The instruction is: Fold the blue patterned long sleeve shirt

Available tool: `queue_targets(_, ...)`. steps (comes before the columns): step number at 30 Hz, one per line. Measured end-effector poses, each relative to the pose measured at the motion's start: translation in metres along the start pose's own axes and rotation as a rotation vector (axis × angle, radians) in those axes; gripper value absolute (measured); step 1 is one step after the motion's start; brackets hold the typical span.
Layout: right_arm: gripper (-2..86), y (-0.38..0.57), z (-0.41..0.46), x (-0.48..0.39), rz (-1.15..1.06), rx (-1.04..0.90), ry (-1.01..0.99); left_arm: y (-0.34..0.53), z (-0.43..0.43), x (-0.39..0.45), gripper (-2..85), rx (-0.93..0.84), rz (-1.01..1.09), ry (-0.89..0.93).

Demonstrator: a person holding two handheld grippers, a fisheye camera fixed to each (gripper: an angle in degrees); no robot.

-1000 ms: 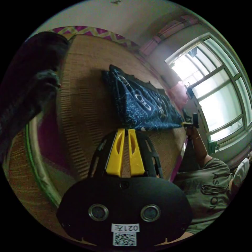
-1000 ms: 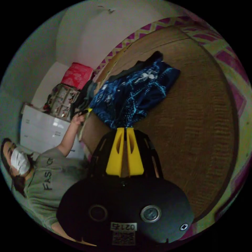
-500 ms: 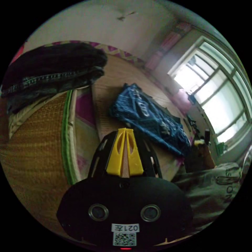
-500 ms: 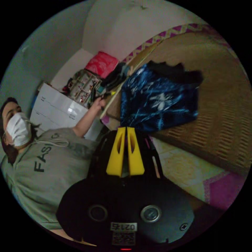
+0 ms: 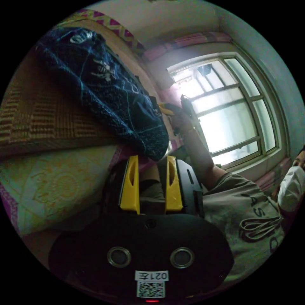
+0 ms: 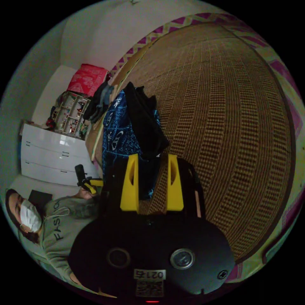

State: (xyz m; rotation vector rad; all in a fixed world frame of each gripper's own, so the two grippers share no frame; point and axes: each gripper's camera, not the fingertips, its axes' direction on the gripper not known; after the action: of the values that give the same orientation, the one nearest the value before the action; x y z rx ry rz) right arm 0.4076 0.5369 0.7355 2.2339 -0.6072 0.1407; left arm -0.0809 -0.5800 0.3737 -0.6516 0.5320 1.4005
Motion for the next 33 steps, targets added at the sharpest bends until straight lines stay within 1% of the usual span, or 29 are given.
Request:
queue_targets(4,12.4,-0.020,0.019,0.020,0.007,-0.056,-0.034,0.006,0.000,-0.001,11.5,0.038,-0.049,0.054)
queue_targets(7,11.8,-0.029,0.032,0.038,0.026,-0.065,-0.110,0.010,-0.004,0.004,10.9,0.036,-0.054,0.078)
queue_targets(9,10.7,-0.031,0.038,0.048,0.025,-0.069,-0.145,0.013,-0.004,0.008,9.0,0.013,-0.054,0.089)
queue_targets(11,7.9,-0.029,0.046,0.063,0.040,-0.069,-0.172,0.016,-0.002,0.010,4.7,-0.040,-0.066,0.097)
queue_targets(13,5.4,-0.027,0.052,0.073,0.045,-0.070,-0.182,0.019,-0.003,0.010,1.5,-0.053,-0.071,0.133)
queue_targets(15,2.7,-0.023,0.060,0.082,0.044,-0.087,-0.209,0.022,-0.011,0.009,0.2,-0.041,-0.069,0.164)
queue_targets(18,0.9,-0.015,0.060,0.088,0.060,-0.044,-0.241,0.025,-0.032,0.014,-0.6,-0.021,-0.036,0.203)
queue_targets(21,0.2,-0.014,0.046,0.074,0.017,-0.003,-0.265,0.022,-0.067,0.030,-0.8,0.023,0.038,0.227)
queue_targets(23,0.1,-0.025,0.035,0.048,-0.044,0.010,-0.264,0.014,-0.105,0.042,-0.8,0.071,0.088,0.238)
queue_targets(27,0.4,-0.062,0.038,-0.003,-0.123,0.000,-0.235,-0.005,-0.169,0.046,-0.8,0.162,0.098,0.225)
queue_targets(29,0.7,-0.100,0.060,-0.034,-0.155,-0.022,-0.207,-0.019,-0.216,0.038,-0.8,0.236,0.091,0.141)
queue_targets(33,1.2,-0.168,0.119,-0.064,-0.153,-0.064,-0.191,-0.038,-0.283,0.004,-0.7,0.356,-0.016,0.122)
